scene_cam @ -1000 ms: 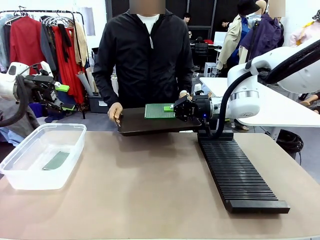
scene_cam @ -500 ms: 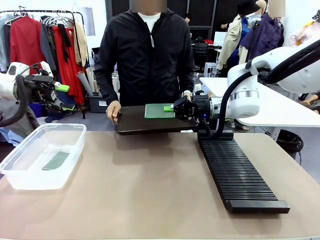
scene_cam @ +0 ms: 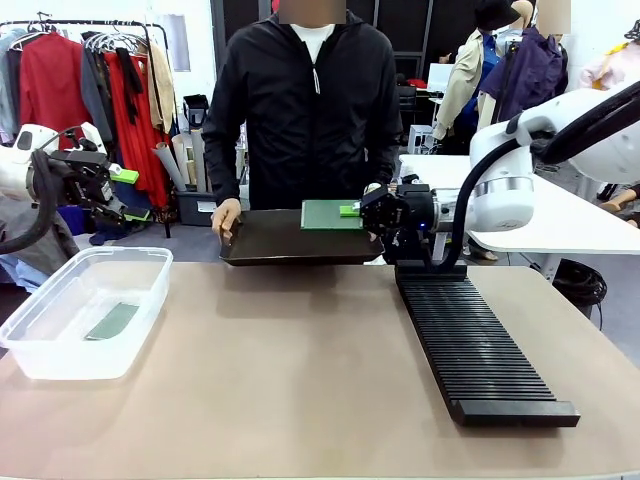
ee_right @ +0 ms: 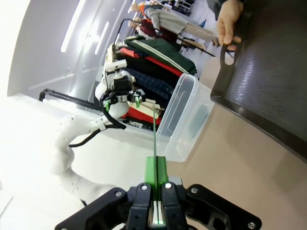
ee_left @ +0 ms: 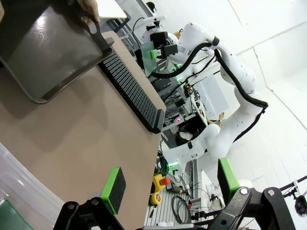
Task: Sort PCBs into racks and boxes based on the side picked up.
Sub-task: If the short side of the Blank PCB is picked up, insert it into the PCB Rack ; if the long side is picked up, place it in the Organizing box.
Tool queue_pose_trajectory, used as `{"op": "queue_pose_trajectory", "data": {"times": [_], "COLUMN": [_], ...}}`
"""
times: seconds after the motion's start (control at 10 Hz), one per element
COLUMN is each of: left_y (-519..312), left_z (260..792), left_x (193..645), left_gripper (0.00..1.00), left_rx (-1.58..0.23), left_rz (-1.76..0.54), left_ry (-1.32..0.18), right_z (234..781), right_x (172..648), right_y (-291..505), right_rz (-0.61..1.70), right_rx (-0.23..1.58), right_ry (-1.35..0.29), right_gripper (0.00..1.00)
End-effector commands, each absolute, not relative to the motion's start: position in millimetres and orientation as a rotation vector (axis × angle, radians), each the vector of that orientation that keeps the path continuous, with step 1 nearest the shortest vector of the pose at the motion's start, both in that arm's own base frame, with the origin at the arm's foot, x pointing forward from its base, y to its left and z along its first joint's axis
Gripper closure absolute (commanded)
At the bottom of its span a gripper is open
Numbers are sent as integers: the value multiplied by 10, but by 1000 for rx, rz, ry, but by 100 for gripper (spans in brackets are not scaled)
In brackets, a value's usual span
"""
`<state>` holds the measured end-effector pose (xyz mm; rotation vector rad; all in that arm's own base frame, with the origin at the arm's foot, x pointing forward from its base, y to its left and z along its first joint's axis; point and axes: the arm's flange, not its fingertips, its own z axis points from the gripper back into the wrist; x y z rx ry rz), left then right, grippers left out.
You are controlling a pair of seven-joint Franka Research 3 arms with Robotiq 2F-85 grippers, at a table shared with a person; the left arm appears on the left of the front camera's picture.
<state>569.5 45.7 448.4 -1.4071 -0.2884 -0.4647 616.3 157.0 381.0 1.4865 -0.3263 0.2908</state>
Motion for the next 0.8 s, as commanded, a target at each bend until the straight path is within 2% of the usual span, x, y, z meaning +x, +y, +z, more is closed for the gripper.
{"op": "queue_pose_trajectory", "data": {"times": [0.0, 0.7], "left_y": [462, 462], "left_z": [4487, 4487], "left_x": [5688, 5688], "left_gripper": [0, 0], "left_rx": [-1400, -1400], "left_rz": [-470, -470], "left_ry": [-282, -282], "right_z": [3862, 3837], "right_x": [6075, 5783], "right_y": [1336, 528], "right_rz": [416, 775], "right_rx": [1473, 1352], "right_ry": [-379, -616], "right_gripper": [100, 100]}}
